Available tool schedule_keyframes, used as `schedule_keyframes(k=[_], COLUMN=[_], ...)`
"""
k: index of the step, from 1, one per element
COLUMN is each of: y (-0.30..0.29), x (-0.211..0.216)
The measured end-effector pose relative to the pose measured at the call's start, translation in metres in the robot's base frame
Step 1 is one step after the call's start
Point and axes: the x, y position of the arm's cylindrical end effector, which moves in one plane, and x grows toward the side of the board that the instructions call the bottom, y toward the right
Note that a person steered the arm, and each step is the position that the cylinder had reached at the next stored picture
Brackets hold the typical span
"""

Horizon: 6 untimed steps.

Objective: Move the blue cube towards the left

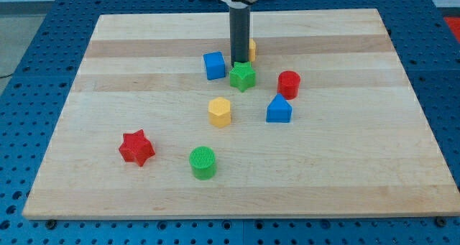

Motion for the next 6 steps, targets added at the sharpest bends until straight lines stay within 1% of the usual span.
schedule_keyframes(k=[1, 2, 3, 6], y=[-0.021, -0.027, -0.043, -0.128], x=[0.004, 0.024, 0.025, 0.012])
